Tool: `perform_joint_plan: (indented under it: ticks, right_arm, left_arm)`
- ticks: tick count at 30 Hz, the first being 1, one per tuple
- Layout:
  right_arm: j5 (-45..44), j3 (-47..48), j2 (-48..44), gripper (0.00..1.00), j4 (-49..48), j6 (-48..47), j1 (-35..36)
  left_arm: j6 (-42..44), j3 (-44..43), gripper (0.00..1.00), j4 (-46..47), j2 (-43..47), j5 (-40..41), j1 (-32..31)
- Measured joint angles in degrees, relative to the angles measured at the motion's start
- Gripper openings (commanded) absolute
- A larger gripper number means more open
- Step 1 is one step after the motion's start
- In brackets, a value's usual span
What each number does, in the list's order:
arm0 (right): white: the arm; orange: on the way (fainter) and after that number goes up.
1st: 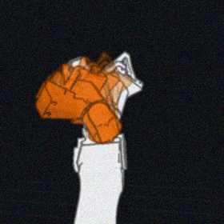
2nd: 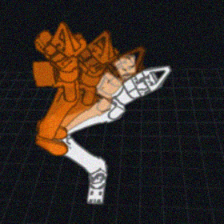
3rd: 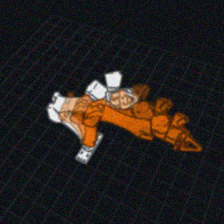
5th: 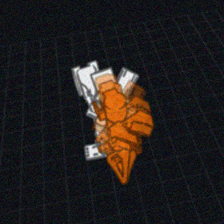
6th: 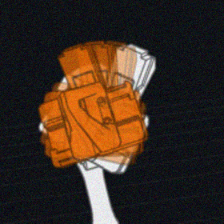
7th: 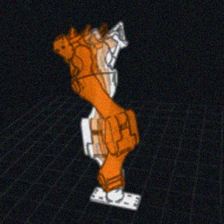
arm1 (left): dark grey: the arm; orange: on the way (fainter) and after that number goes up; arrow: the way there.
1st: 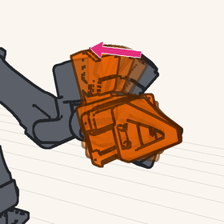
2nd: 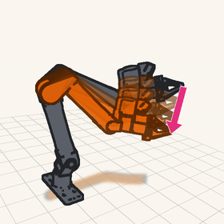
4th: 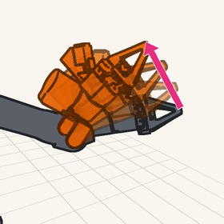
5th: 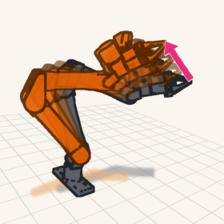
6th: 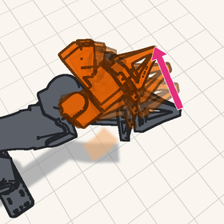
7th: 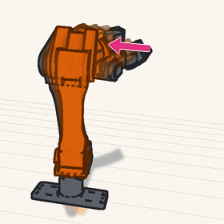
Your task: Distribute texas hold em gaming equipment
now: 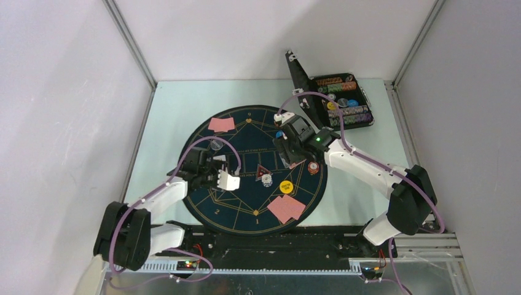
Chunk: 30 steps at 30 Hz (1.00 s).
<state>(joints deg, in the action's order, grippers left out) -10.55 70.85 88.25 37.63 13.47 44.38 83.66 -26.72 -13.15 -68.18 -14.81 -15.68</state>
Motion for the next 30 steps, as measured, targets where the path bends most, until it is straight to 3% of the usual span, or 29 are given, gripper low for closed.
perform_joint_plan:
  ticks: [3, 4, 6, 10, 14, 20, 25, 27, 30]
  right_arm:
    - [0.0, 0.0, 0.0, 0.00, 0.0, 0.0, 0.0]
    - [0.0, 0.0, 0.0, 0.00, 0.0, 0.0, 0.0]
    - [0.0, 0.0, 0.0, 0.00, 0.0, 0.0, 0.0]
    - [-0.1, 0.0, 0.0, 0.00, 0.2, -0.4, 0.3]
    - [-0.2, -0.1, -0.5, 0.00, 0.8, -0.6, 1.2]
    - [0.5, -4.6, -5.6, 0.00, 1.1, -0.6, 4.3]
    - [1.5, -10.0, -11.6, 0.00, 0.8, -1.2, 6.8]
    - [2.4, -11.8, -14.6, 0.00, 0.6, -1.5, 7.1]
    - [3.7, -13.7, -18.4, 0.00, 0.0, -1.9, 7.3]
  left_arm:
    - [-0.2, -0.5, 0.74, -2.7, 1.7, -0.3, 0.0]
    - [-0.2, -0.7, 0.88, -4.2, 2.5, -0.5, 0.1]
    - [-0.7, -1.3, 0.98, -6.8, 4.5, -0.9, 0.1]
    - [-5.6, -5.9, 1.00, -9.9, 10.9, -3.1, 0.1]
    - [-16.6, -11.3, 0.99, -0.9, 15.8, -4.9, 0.1]
    - [-48.4, -26.6, 1.00, 15.5, 14.3, -0.9, 0.1]
    - [-79.1, -40.8, 1.00, 19.1, 12.6, 6.8, 0.1]
    - [-89.3, -39.8, 1.00, 19.9, 13.7, 5.4, 0.2]
    - [-103.4, -30.3, 1.00, 24.6, 17.0, -1.4, 0.2]
